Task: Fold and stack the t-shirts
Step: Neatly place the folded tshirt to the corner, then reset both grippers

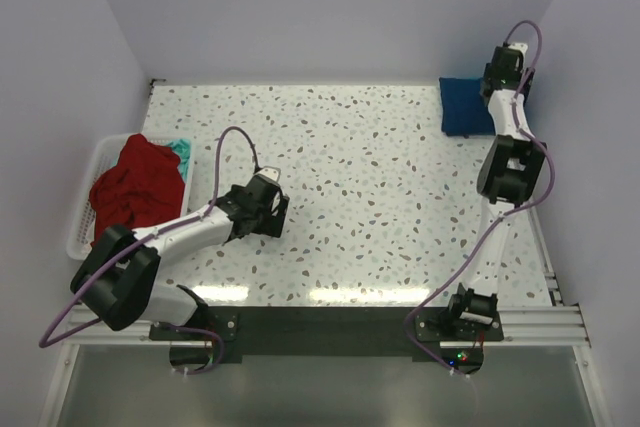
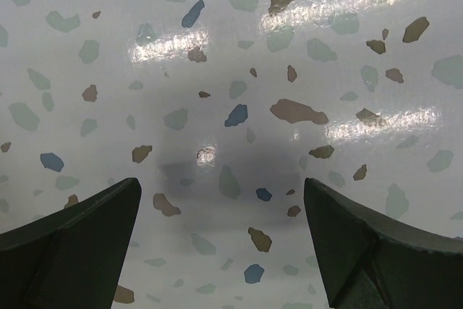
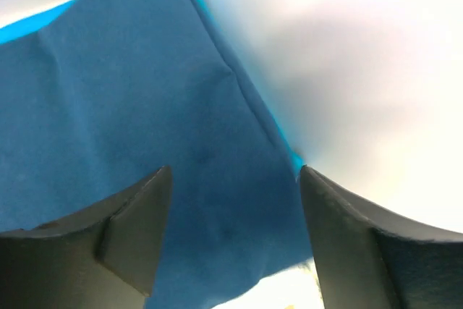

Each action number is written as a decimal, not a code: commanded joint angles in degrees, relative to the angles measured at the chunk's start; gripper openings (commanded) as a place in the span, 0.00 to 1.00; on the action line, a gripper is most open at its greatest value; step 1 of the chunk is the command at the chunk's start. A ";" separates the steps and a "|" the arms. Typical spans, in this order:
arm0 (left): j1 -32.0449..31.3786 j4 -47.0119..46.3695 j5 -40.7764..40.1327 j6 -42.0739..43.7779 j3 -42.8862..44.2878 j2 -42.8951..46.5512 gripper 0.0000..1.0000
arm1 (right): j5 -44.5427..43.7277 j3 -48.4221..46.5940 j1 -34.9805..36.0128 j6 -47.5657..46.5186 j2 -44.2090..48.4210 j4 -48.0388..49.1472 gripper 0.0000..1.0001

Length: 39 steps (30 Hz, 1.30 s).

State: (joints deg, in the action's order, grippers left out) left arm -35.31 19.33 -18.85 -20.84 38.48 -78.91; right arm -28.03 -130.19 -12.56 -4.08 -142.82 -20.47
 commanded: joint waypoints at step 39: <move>0.24 13.01 -29.66 -12.82 10.31 38.83 1.00 | 22.40 65.75 18.18 19.99 100.98 -19.00 0.98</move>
State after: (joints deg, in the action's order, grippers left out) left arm -35.29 31.90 -44.10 -30.28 50.74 -41.69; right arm -2.33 -69.06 4.34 16.43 -42.63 -37.32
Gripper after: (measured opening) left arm 0.997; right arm 0.983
